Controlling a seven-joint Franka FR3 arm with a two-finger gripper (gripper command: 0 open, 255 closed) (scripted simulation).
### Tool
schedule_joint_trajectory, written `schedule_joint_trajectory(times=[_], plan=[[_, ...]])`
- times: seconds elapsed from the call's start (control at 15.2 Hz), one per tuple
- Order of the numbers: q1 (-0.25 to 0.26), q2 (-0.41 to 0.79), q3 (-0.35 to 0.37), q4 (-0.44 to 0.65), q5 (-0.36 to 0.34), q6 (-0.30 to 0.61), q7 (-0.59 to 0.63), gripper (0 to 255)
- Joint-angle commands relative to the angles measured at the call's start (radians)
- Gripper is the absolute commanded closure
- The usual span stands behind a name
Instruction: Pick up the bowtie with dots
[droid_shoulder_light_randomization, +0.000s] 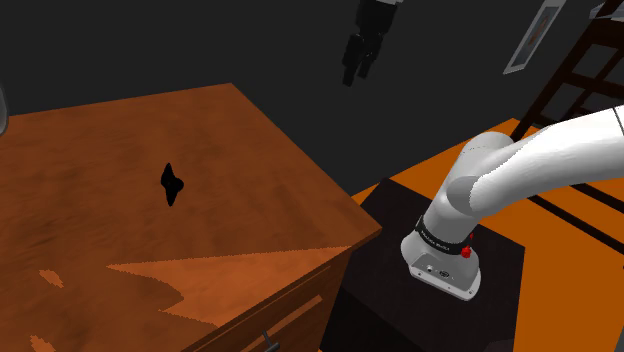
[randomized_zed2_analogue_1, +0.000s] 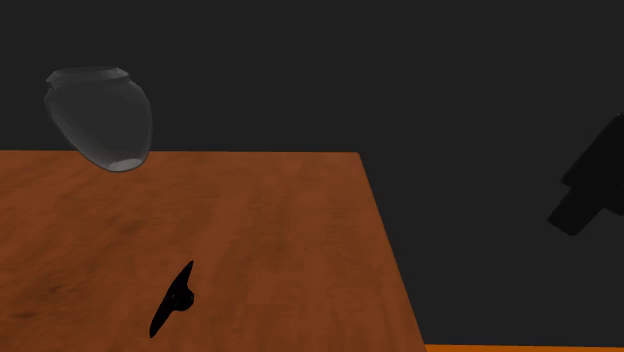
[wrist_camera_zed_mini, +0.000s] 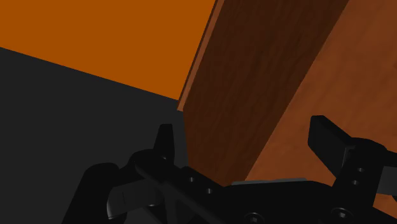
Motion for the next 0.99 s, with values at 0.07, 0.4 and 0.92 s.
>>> schedule_joint_trajectory(times=[0.07, 0.4, 0.92], plan=[[0.007, 0.009, 0.022, -0.004, 0.014, 0.014, 0.026, 0], [0.038, 0.072, 0.130, -0.003, 0.079, 0.087, 0.154, 0], [0.070, 0.240, 0.301, 0.065, 0.142, 0.209, 0.357, 0]])
